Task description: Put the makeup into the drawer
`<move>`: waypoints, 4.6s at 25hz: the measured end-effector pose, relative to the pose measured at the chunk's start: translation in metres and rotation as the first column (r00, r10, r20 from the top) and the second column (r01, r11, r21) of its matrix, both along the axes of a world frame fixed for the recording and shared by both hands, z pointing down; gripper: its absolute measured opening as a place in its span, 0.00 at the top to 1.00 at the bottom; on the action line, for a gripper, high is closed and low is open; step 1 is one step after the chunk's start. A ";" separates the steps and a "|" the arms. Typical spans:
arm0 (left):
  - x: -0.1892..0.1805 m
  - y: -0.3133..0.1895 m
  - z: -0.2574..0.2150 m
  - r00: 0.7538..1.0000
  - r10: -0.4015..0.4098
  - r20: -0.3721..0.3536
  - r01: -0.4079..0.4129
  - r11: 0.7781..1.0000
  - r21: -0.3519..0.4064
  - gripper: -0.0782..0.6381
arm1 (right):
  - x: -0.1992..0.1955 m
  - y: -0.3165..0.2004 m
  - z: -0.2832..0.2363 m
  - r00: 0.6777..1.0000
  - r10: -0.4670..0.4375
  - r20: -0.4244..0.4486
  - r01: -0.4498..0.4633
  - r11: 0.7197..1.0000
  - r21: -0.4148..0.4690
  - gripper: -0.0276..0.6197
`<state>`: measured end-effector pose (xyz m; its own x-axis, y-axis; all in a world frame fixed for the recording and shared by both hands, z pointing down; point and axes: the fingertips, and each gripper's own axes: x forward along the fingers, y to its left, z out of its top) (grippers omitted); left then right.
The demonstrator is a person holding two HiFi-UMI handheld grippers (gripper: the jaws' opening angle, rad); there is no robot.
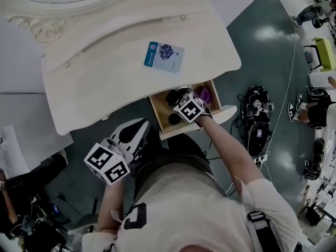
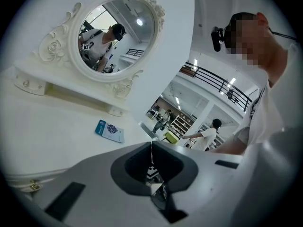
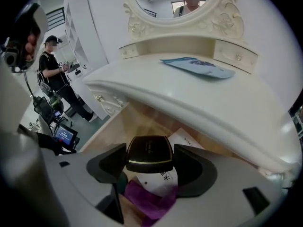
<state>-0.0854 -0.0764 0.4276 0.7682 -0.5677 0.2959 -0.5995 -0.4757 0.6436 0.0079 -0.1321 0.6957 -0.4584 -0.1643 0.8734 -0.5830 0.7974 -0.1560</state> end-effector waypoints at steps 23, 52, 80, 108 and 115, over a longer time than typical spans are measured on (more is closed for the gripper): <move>-0.029 0.018 -0.006 1.000 0.014 -0.002 -0.014 0.999 0.029 0.81 | -0.005 -0.003 0.002 0.992 0.125 0.017 -0.126 0.990 0.069 0.46; 0.009 0.056 -0.082 0.943 0.312 -0.113 -0.275 0.925 0.262 0.81 | -0.031 0.067 -0.296 0.824 0.254 0.507 -0.458 0.825 0.331 0.46; 0.125 0.057 -0.079 0.994 0.107 0.026 -0.110 0.960 0.258 0.81 | 0.116 0.123 -0.314 0.783 0.040 0.621 -0.309 0.891 0.333 0.90; 0.015 -0.035 -0.049 0.994 0.107 -0.014 -0.101 0.964 0.247 0.81 | -0.002 -0.021 -0.224 0.959 -0.053 0.279 -0.038 0.949 0.312 0.57; -0.016 -0.054 -0.033 0.987 0.147 -0.058 -0.133 0.972 0.195 0.81 | -0.031 -0.082 -0.146 0.994 -0.094 0.063 0.077 0.970 0.231 0.54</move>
